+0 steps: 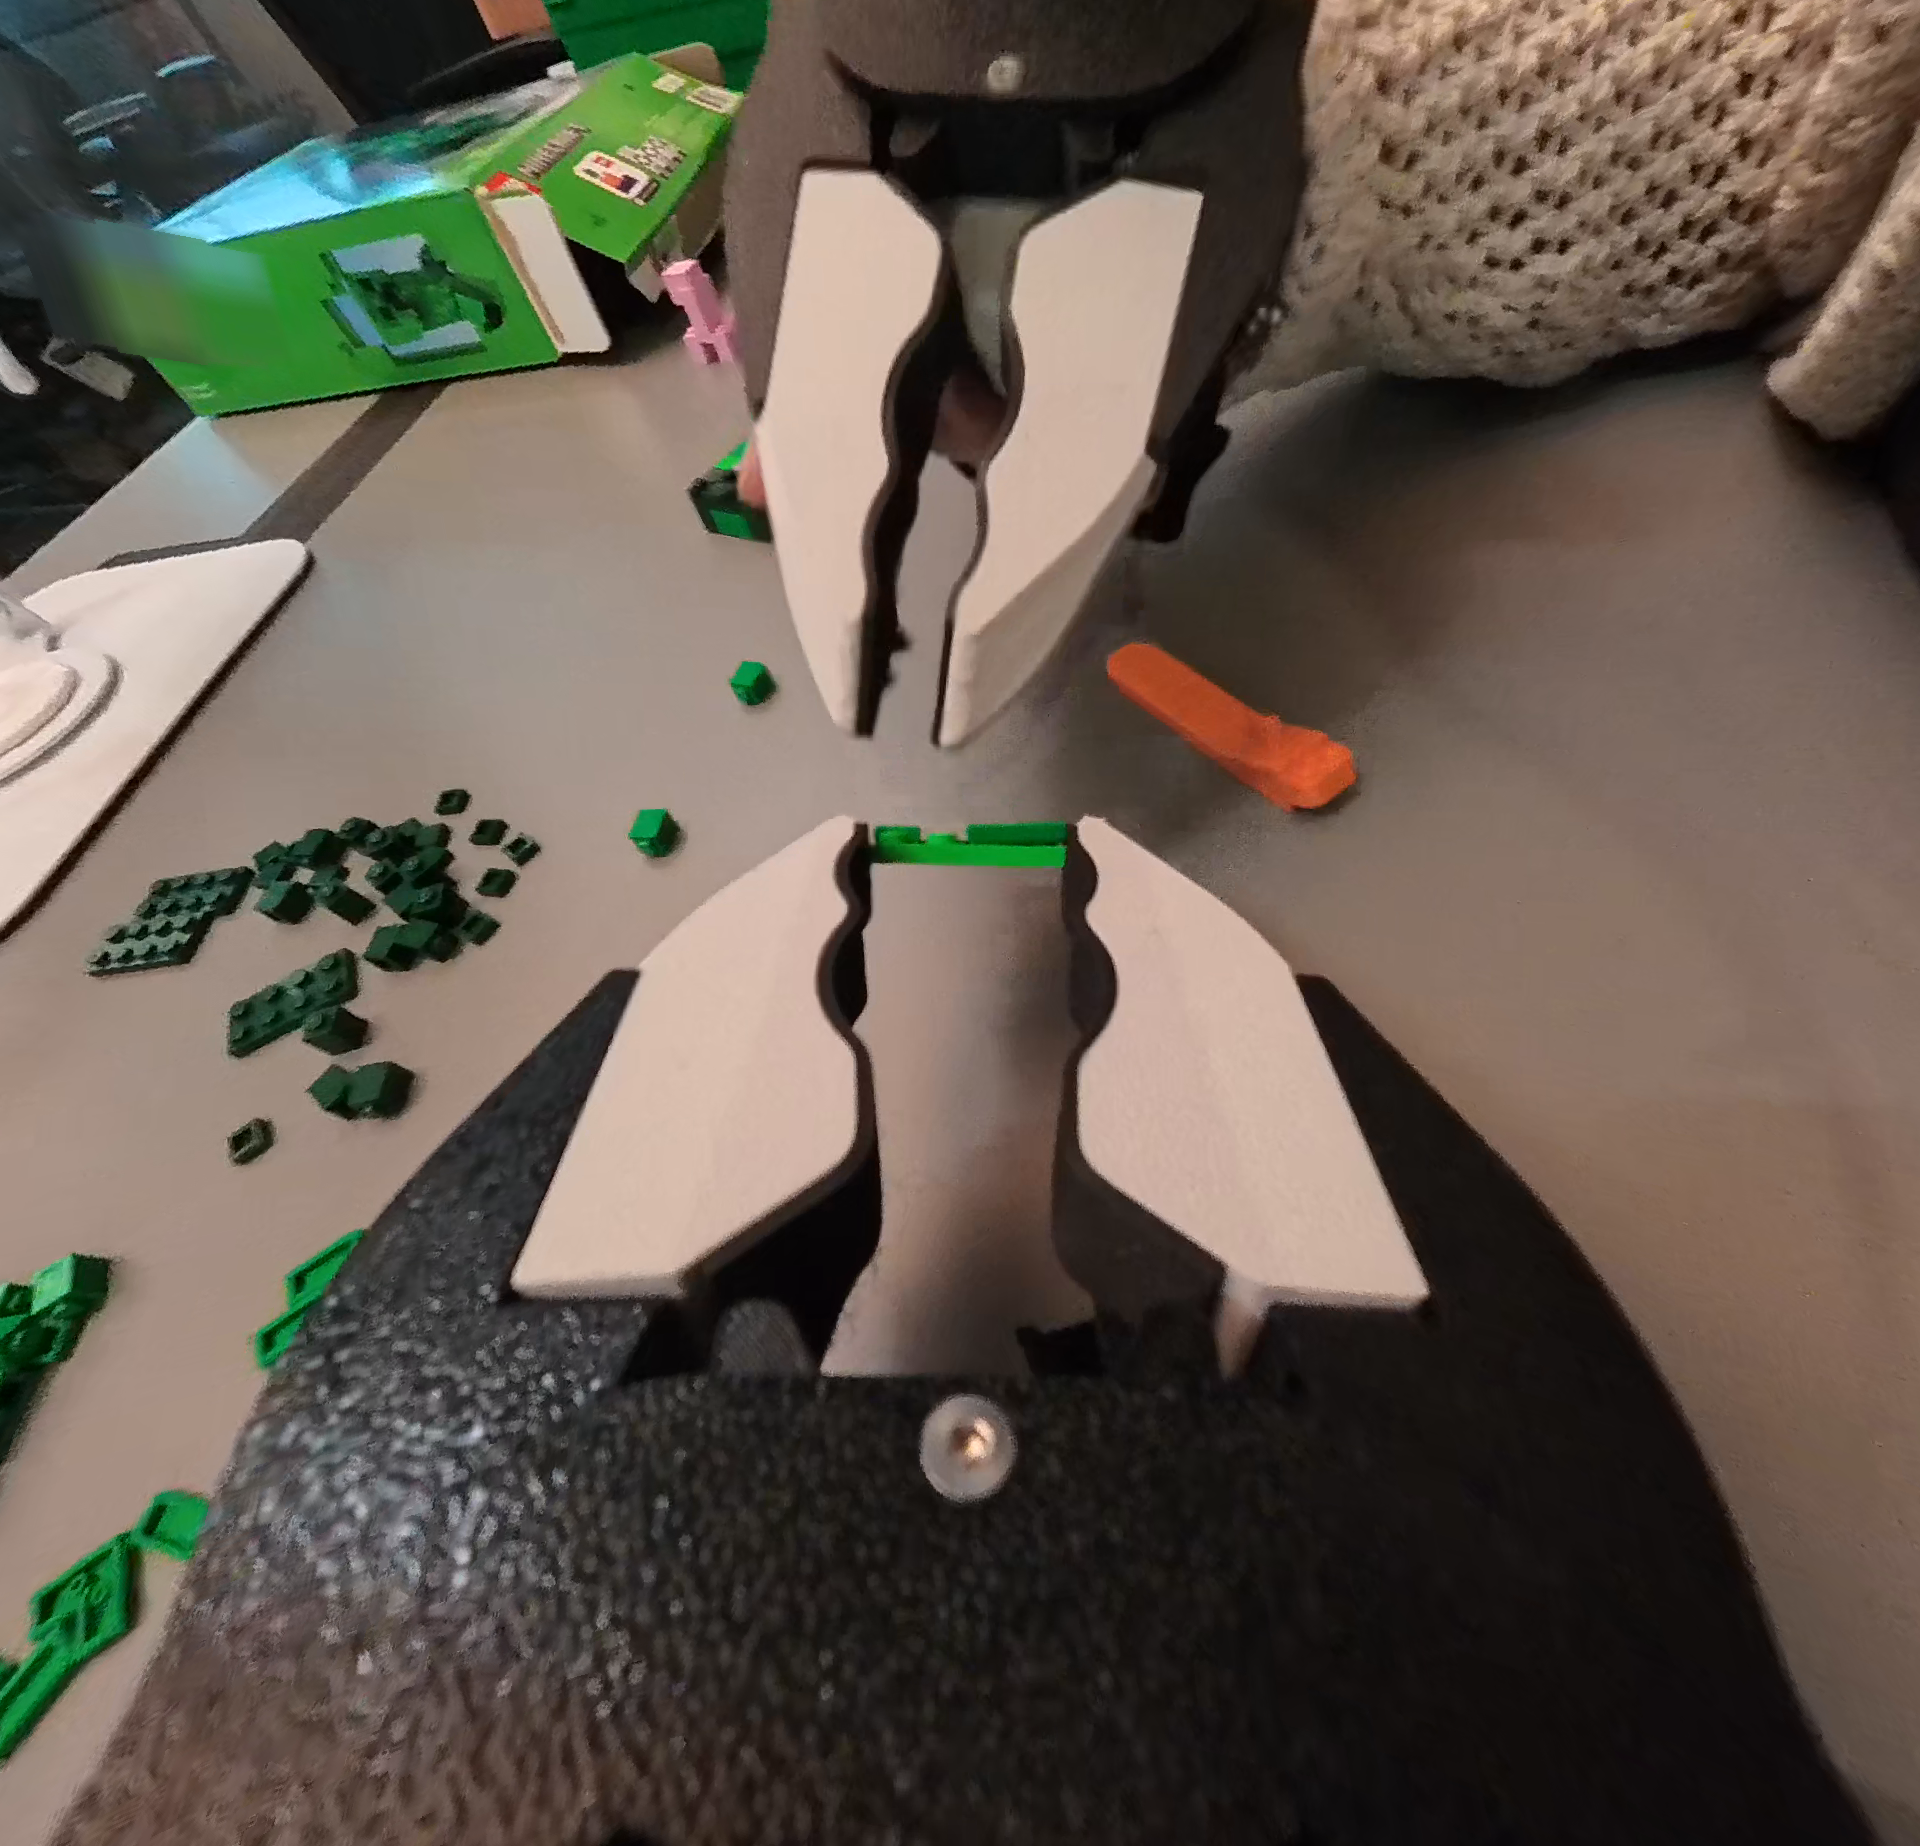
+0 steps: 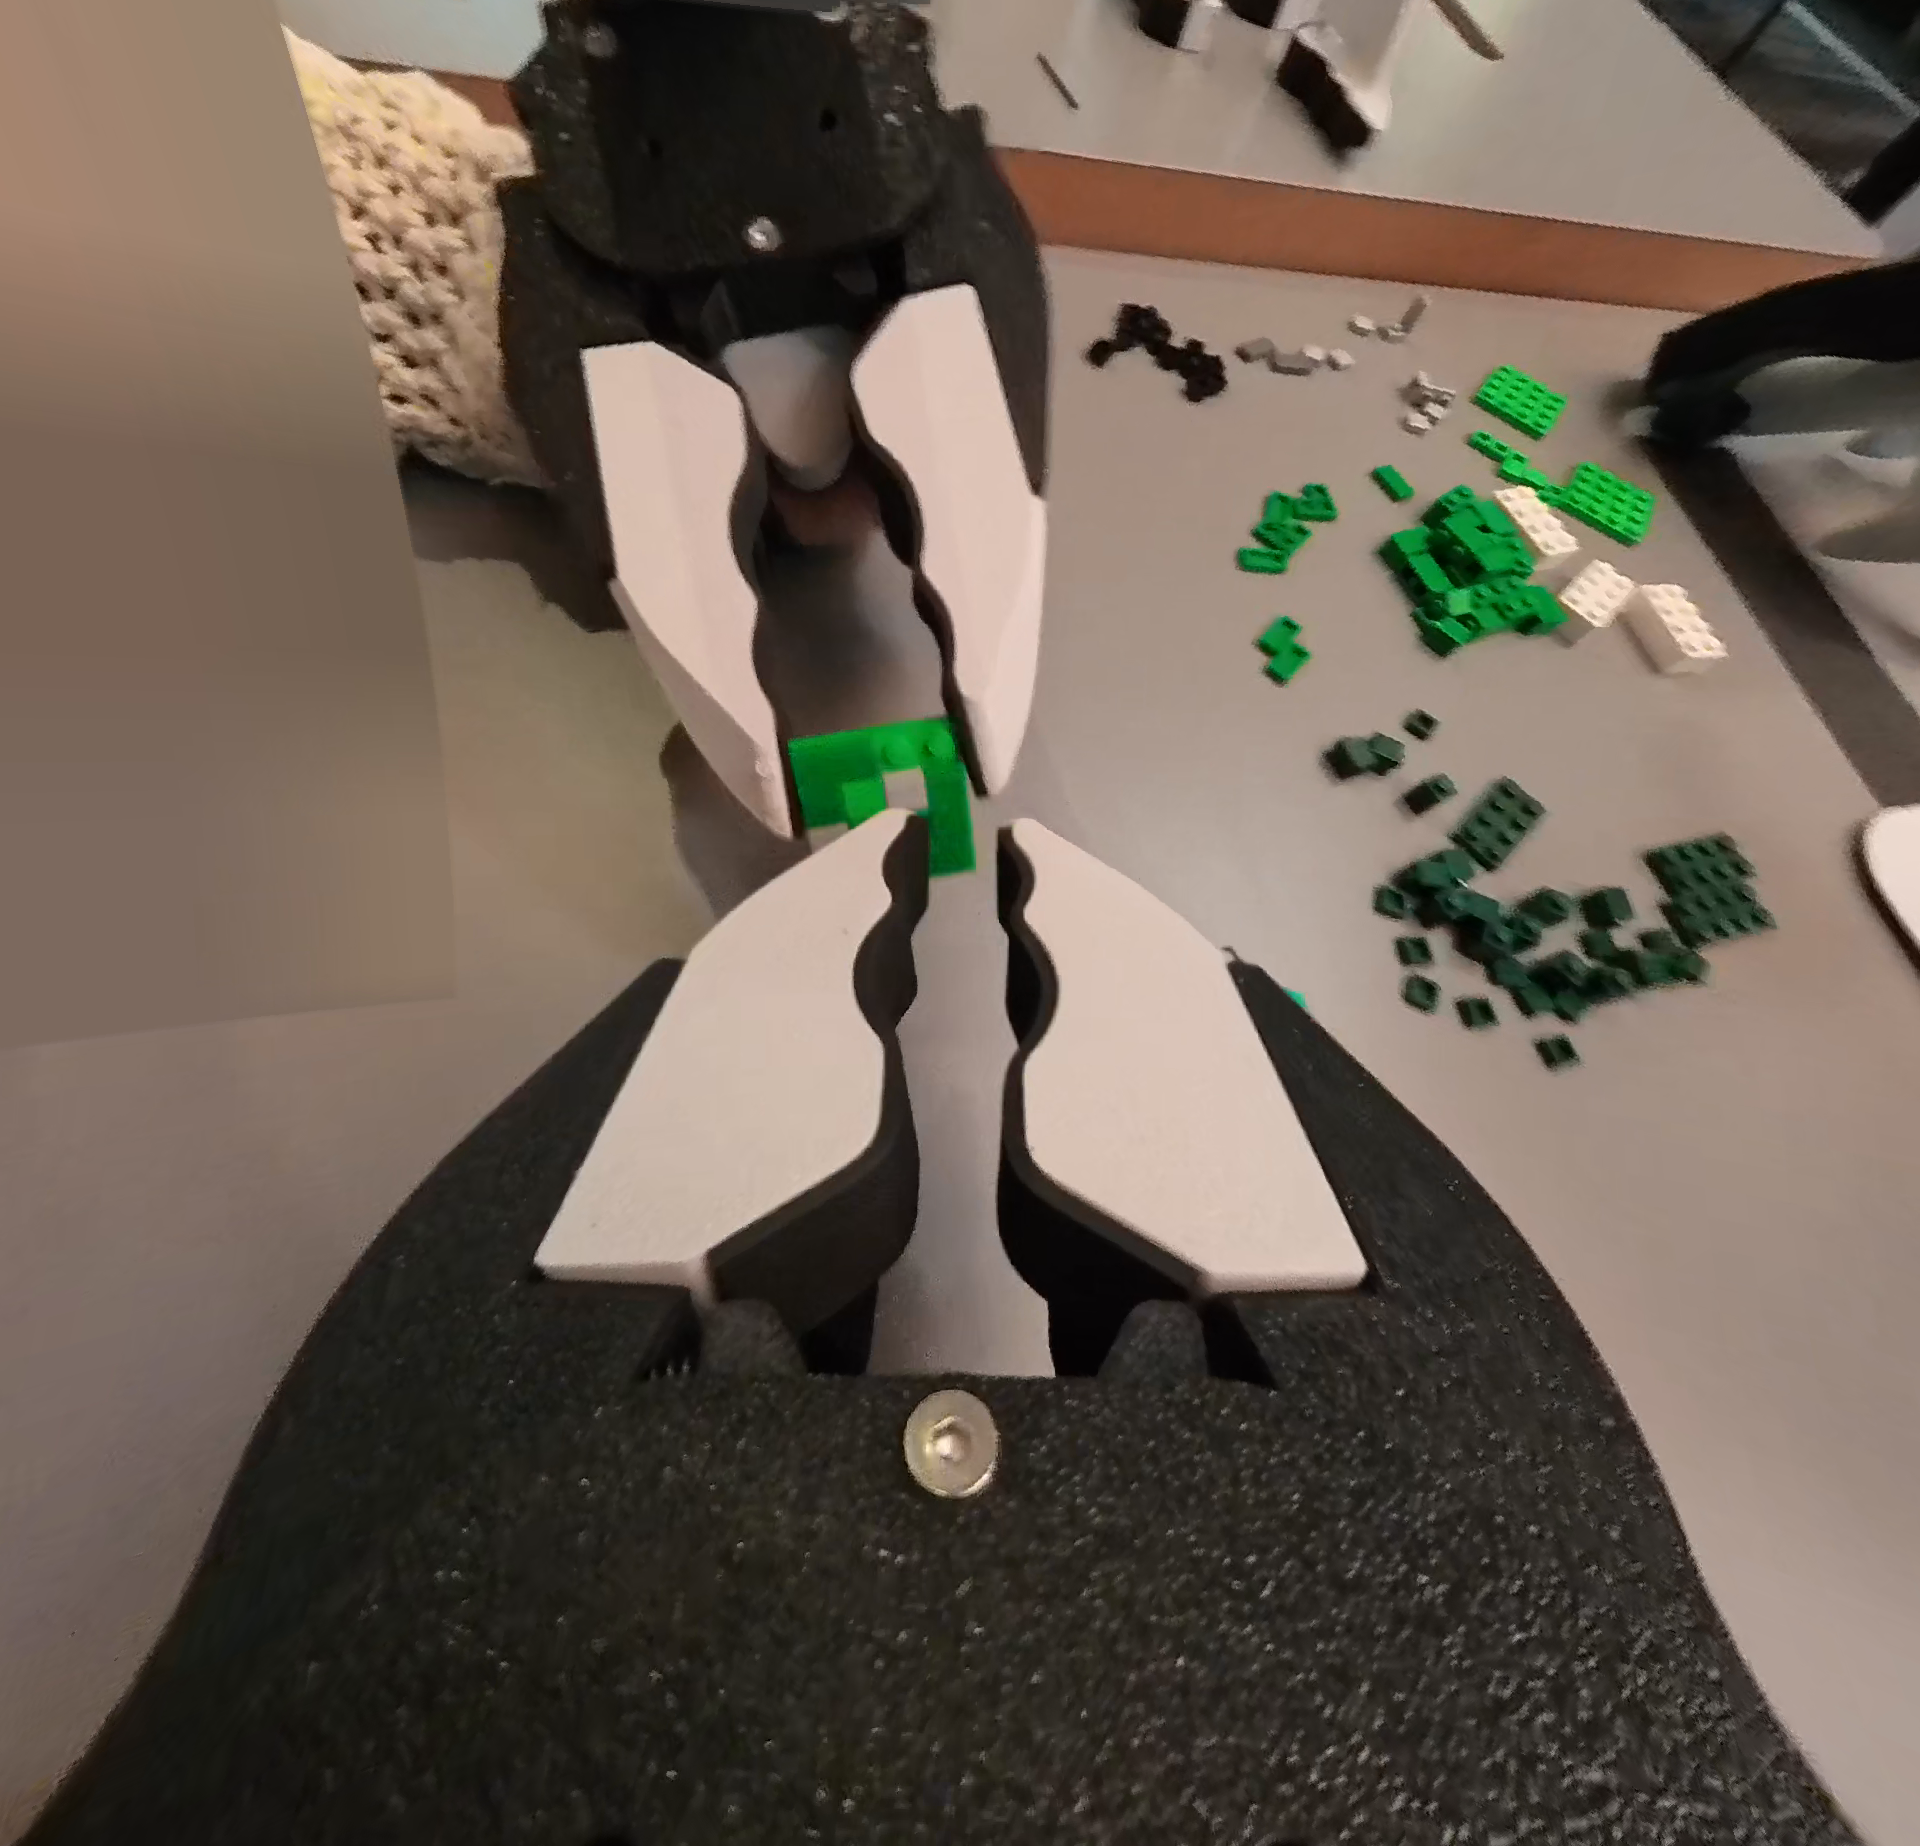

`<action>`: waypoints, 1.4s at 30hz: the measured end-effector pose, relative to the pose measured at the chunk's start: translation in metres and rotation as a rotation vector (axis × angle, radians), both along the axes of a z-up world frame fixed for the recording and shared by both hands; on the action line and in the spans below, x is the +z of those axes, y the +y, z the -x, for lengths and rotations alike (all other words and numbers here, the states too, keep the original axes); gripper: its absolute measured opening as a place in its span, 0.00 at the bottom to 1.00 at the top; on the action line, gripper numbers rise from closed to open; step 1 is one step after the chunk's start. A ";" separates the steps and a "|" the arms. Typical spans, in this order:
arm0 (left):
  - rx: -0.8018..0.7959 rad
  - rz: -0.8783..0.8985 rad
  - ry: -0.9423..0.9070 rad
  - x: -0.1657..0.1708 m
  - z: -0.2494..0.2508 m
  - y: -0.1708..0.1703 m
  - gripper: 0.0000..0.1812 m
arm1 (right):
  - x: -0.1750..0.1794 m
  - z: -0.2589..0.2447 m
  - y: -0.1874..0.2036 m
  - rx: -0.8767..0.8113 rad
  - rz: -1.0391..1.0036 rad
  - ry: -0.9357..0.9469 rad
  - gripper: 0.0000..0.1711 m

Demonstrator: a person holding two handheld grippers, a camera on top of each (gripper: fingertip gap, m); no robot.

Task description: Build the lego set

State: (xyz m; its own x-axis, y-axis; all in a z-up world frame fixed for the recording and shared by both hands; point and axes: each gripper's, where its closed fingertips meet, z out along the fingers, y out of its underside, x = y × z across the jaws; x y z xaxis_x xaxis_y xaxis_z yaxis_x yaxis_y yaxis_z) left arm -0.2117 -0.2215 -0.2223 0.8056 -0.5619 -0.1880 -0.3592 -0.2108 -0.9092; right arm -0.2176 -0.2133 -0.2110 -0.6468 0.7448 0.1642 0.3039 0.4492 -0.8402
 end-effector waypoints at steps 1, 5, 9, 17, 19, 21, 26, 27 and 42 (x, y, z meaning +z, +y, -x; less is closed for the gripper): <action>0.015 -0.009 -0.004 0.001 0.002 0.001 0.19 | 0.003 -0.001 0.007 -0.027 0.006 0.006 0.07; 0.087 -0.082 0.010 0.008 0.012 0.005 0.19 | 0.018 -0.008 0.063 -0.249 -0.048 0.118 0.08; 0.107 -0.157 0.010 0.016 0.014 0.006 0.19 | 0.048 -0.033 0.130 -0.535 -0.112 0.307 0.10; 0.156 -0.354 -0.048 0.052 -0.003 0.009 0.19 | 0.059 -0.101 0.127 -0.482 -0.005 0.521 0.14; 0.151 -0.389 -0.062 0.058 -0.020 0.015 0.19 | 0.046 -0.106 0.109 -0.380 0.099 0.464 0.15; 0.154 -0.405 -0.105 0.062 -0.037 0.024 0.19 | 0.037 -0.108 0.089 -0.253 0.198 0.386 0.17; 0.270 -0.448 -0.126 0.070 -0.046 0.043 0.19 | 0.030 -0.106 0.088 -0.124 0.185 0.377 0.23; 0.320 -0.458 -0.104 0.070 -0.039 0.045 0.19 | 0.026 -0.105 0.096 -0.124 0.158 0.391 0.20; 0.734 -0.578 -0.335 0.078 0.055 0.033 0.19 | -0.038 -0.040 0.090 0.103 -0.134 -0.295 0.10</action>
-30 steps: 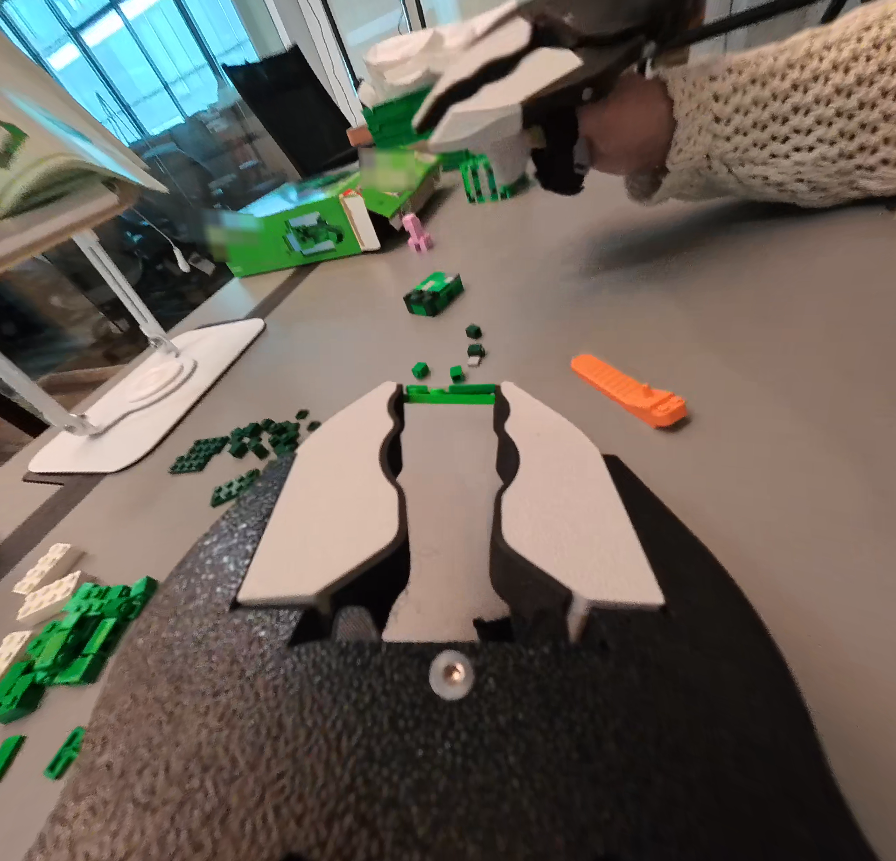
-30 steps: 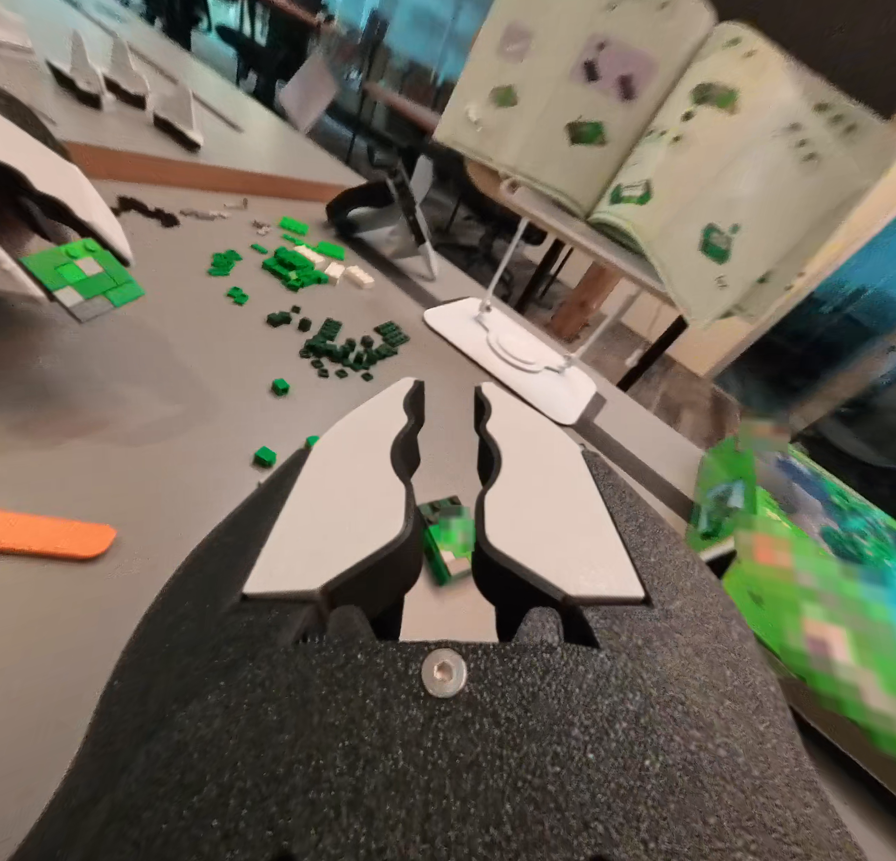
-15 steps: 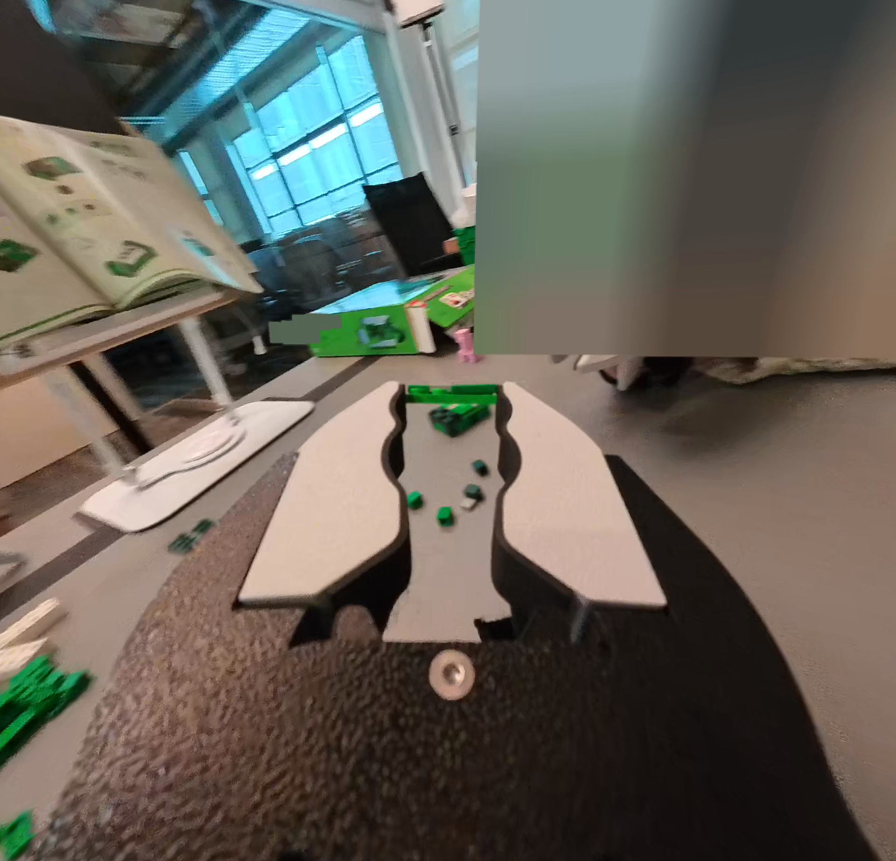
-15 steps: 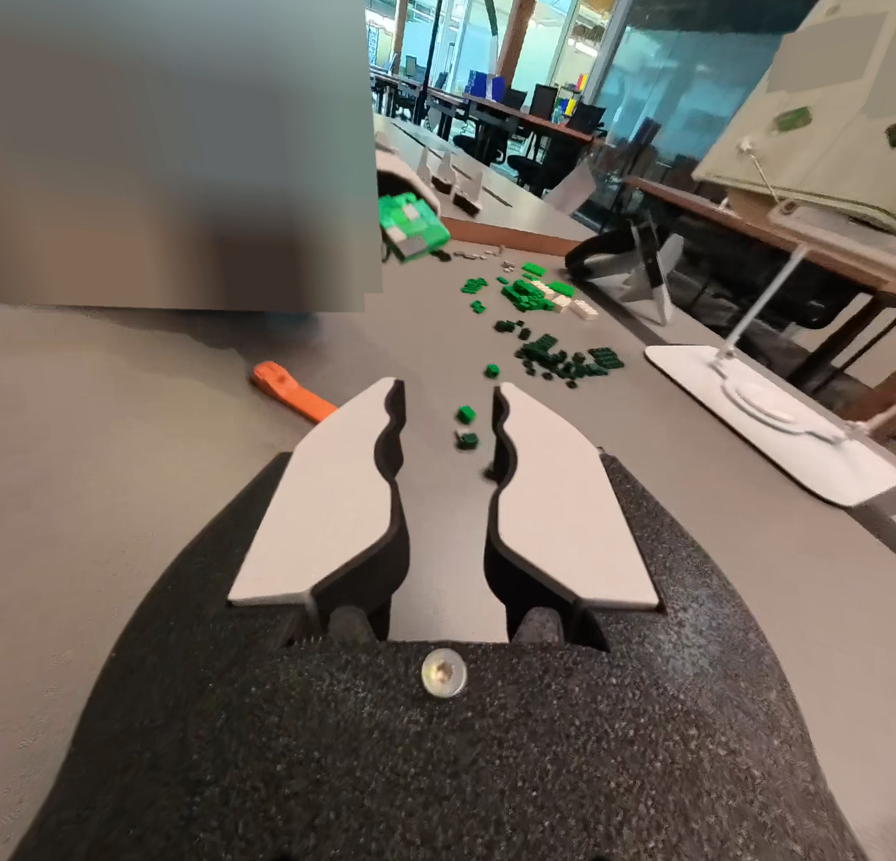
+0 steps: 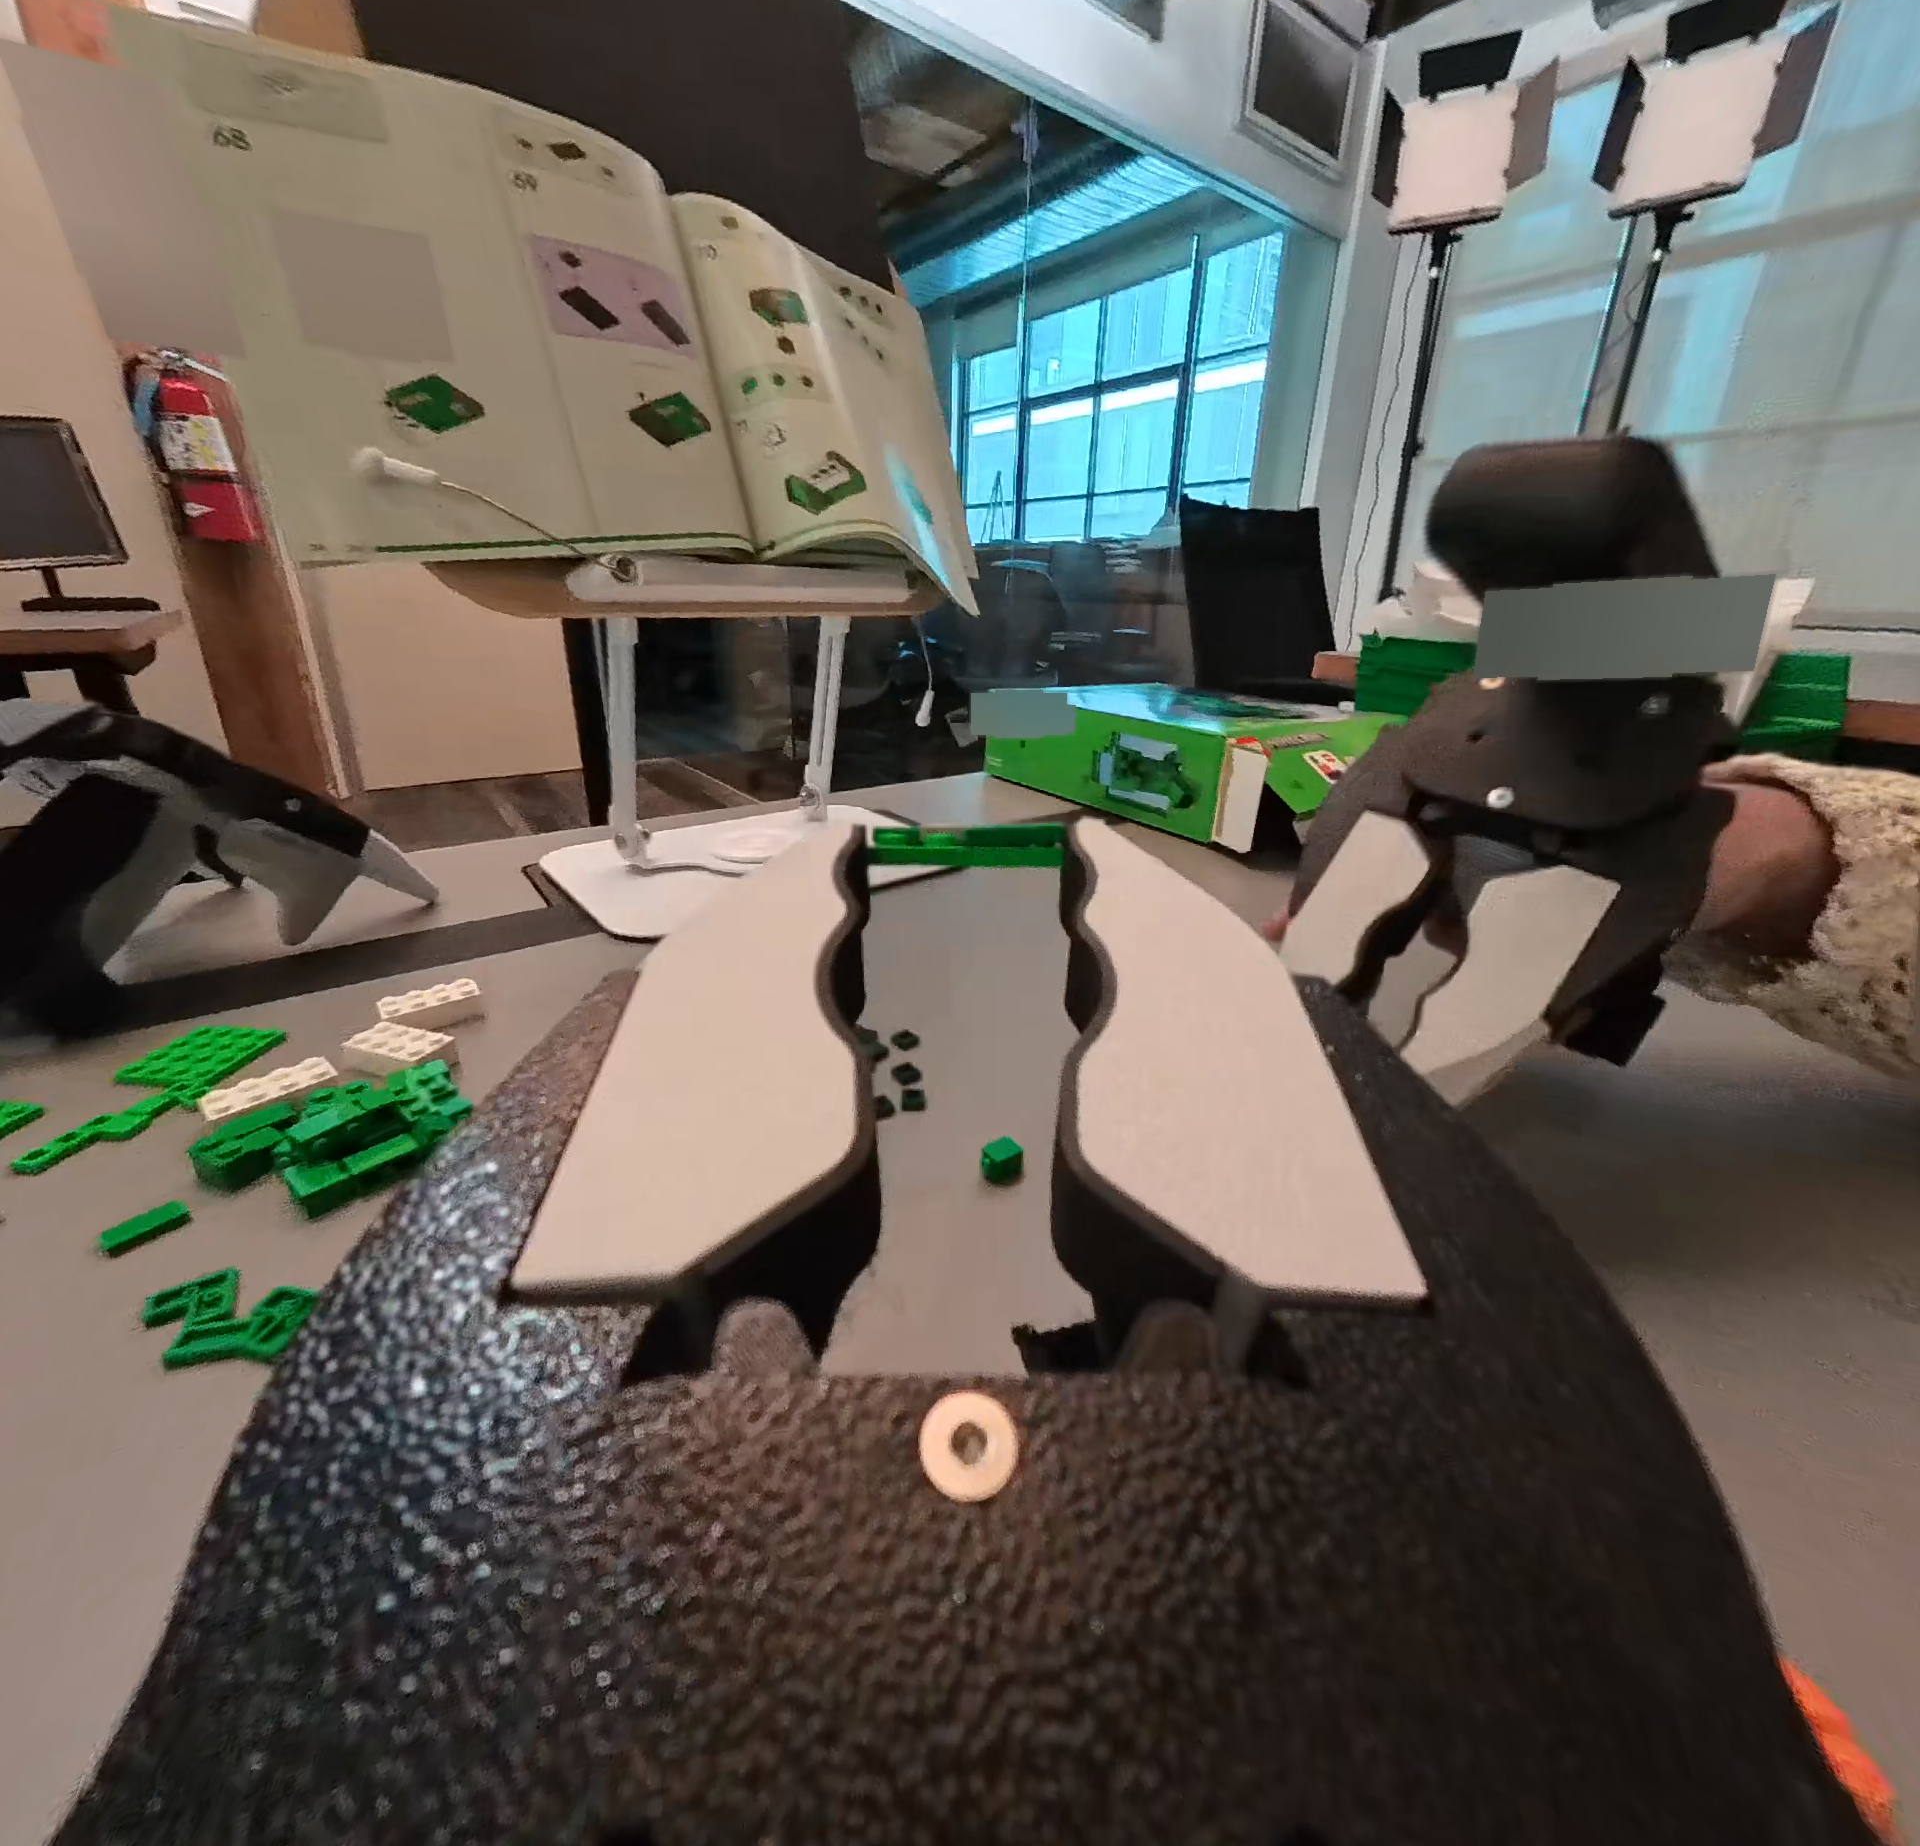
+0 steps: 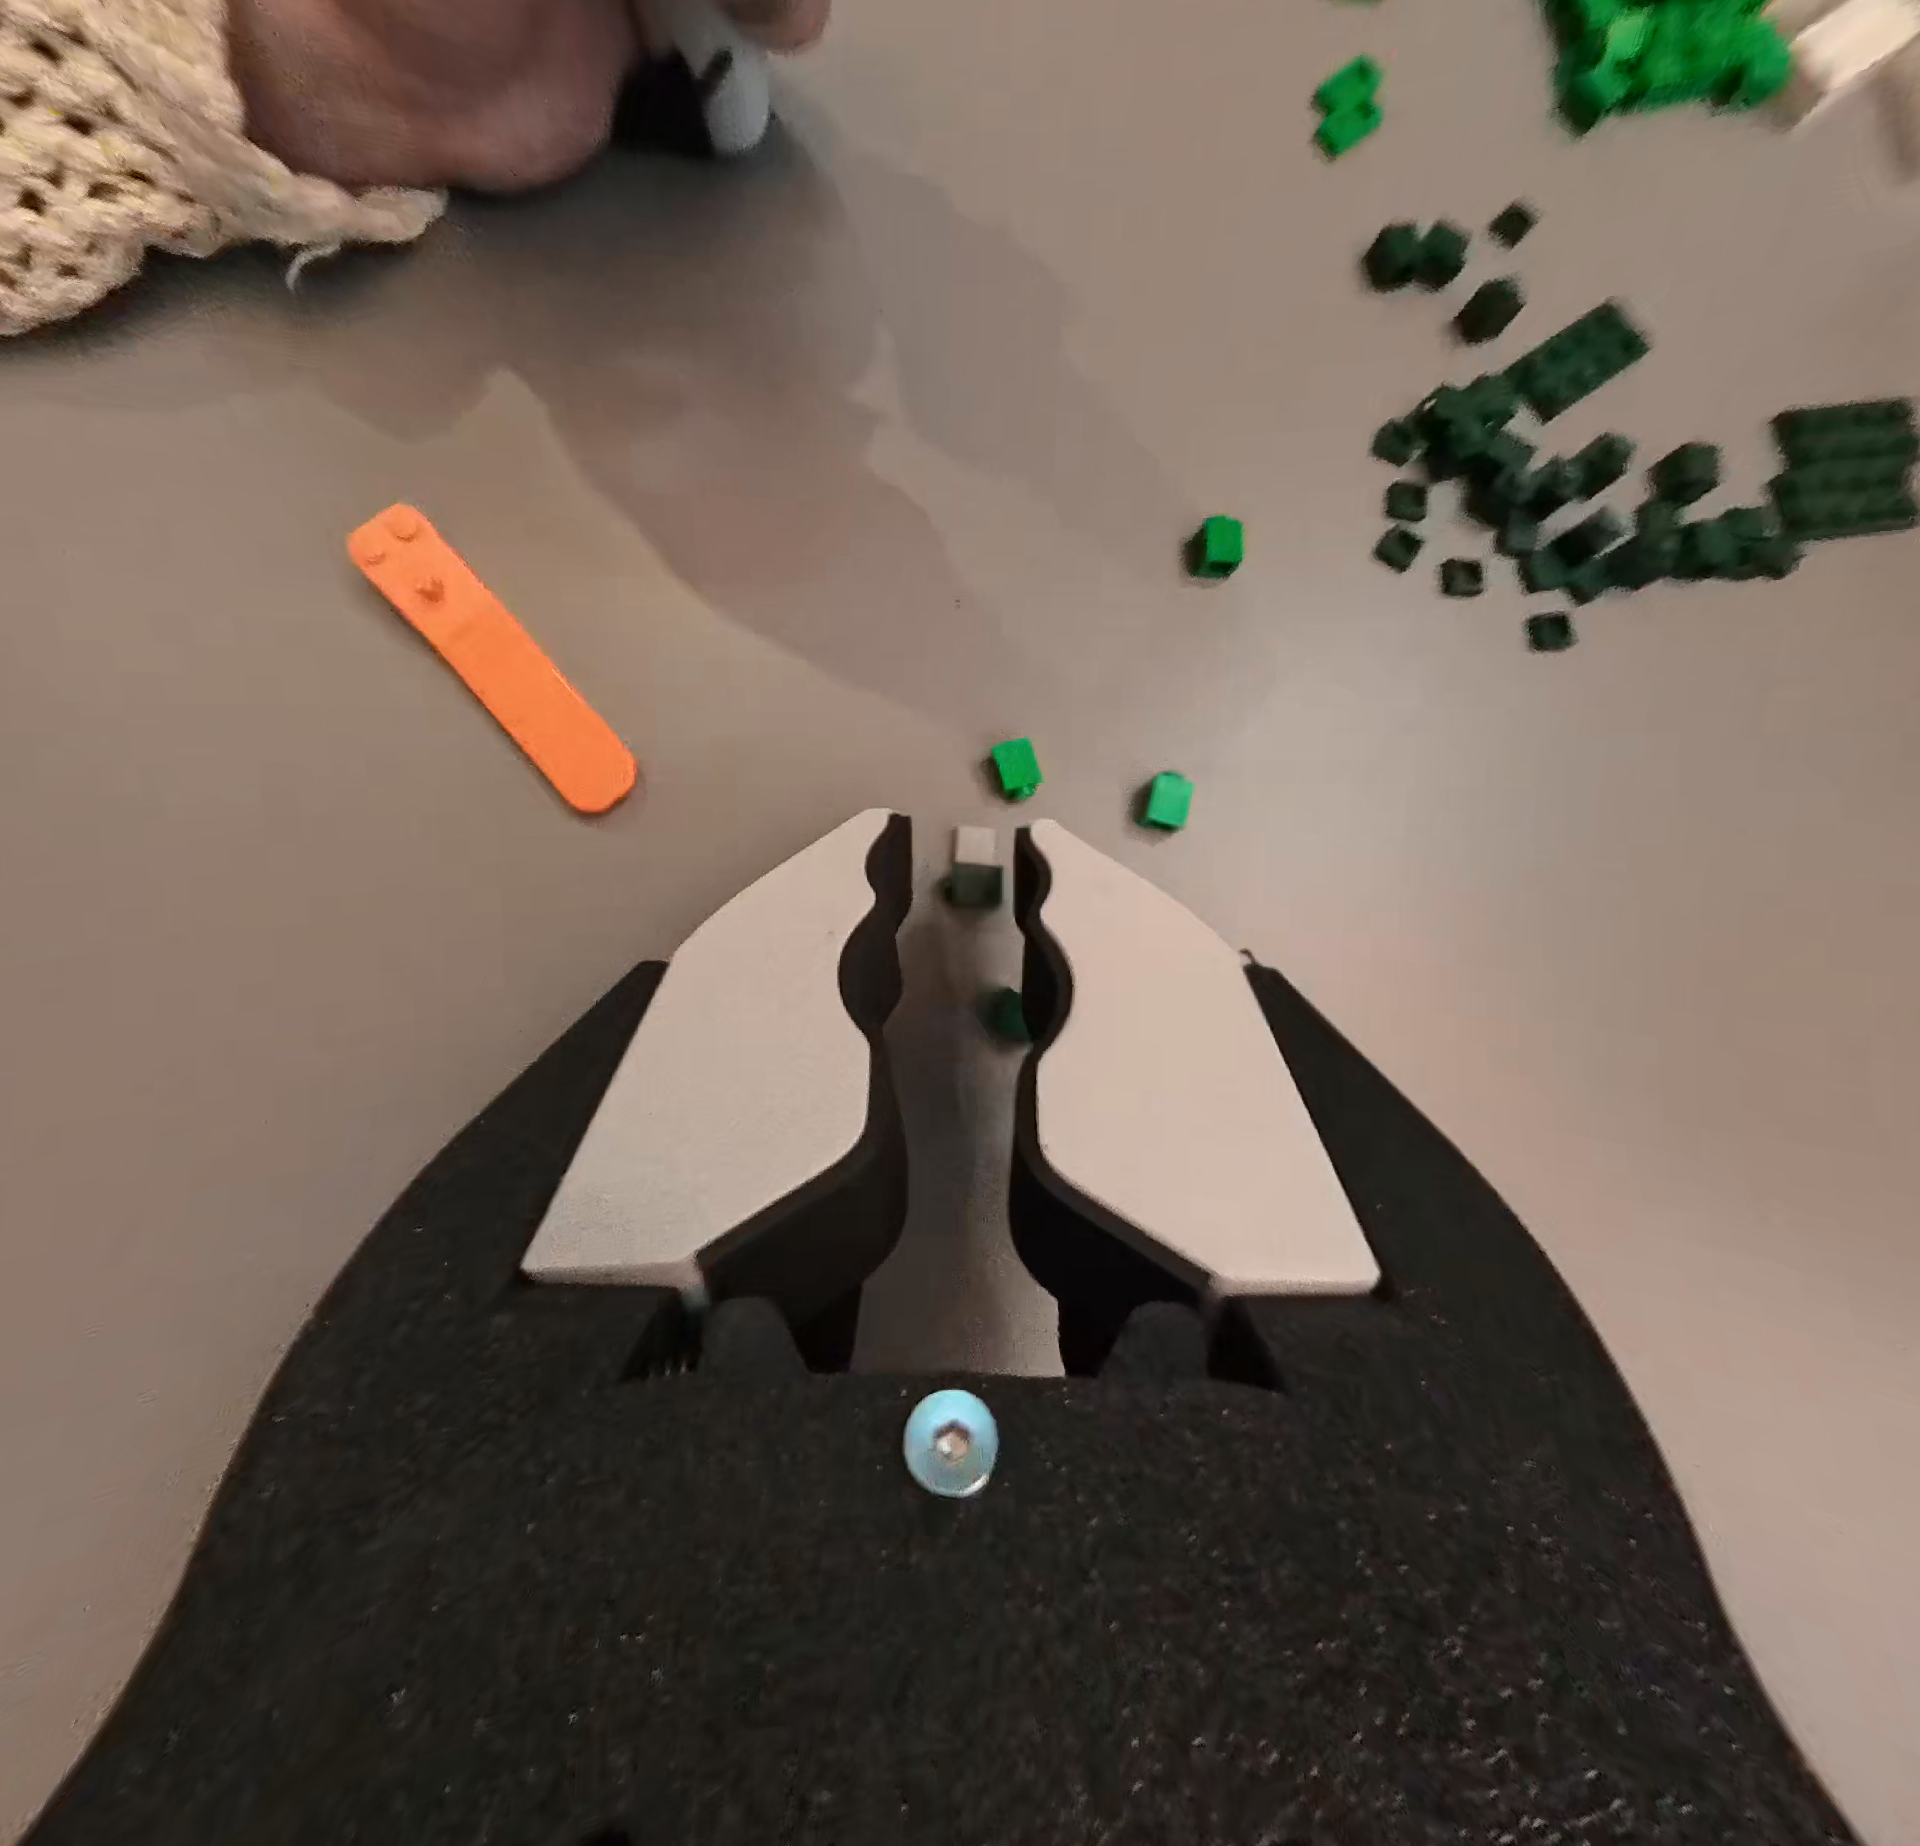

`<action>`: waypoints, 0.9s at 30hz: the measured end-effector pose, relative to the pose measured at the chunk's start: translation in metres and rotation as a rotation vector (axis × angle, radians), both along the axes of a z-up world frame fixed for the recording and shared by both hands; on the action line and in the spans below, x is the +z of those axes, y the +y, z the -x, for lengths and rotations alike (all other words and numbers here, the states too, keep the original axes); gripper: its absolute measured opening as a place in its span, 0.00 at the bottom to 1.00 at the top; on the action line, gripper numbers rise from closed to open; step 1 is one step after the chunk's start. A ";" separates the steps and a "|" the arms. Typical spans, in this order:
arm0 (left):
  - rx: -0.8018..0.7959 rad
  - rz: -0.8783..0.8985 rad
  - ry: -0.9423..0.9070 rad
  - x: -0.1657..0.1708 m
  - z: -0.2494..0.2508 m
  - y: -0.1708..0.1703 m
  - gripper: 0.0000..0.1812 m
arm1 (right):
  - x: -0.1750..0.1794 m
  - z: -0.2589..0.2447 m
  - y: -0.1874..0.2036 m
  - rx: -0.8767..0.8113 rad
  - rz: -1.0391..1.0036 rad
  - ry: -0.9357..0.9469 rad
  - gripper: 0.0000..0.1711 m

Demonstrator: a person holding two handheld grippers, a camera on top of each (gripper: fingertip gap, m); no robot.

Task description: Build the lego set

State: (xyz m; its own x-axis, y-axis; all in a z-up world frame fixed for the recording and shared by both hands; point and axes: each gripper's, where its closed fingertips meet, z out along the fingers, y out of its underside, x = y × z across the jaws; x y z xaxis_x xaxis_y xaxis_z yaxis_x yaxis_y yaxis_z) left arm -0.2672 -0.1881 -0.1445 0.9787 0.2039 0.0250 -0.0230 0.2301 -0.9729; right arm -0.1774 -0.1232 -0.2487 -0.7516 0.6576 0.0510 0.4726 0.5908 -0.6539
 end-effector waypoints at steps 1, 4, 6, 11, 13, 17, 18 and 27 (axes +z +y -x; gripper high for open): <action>-0.001 -0.005 -0.002 0.000 0.000 -0.001 0.19 | -0.005 -0.002 -0.003 -0.001 -0.015 -0.040 0.10; -0.017 0.000 -0.001 0.000 -0.002 -0.002 0.19 | -0.014 -0.003 0.000 -0.027 -0.108 -0.041 0.09; -0.029 0.009 0.007 -0.001 -0.004 -0.001 0.19 | -0.010 -0.005 0.002 -0.052 -0.131 -0.006 0.05; -0.060 0.038 0.029 -0.003 -0.011 0.003 0.19 | -0.008 -0.023 -0.015 -0.076 -0.022 -0.017 0.04; -0.066 0.049 0.037 -0.004 -0.013 0.004 0.19 | -0.015 -0.023 -0.011 -0.103 -0.056 -0.001 0.04; -0.080 0.073 0.048 -0.007 -0.015 0.007 0.19 | -0.020 -0.017 -0.008 -0.156 -0.039 0.002 0.08; -0.083 0.076 0.051 -0.007 -0.016 0.008 0.19 | -0.020 -0.014 -0.004 -0.175 -0.049 0.011 0.09; -0.115 0.078 0.041 -0.008 -0.020 0.011 0.19 | -0.019 -0.003 0.004 -0.170 -0.034 0.045 0.12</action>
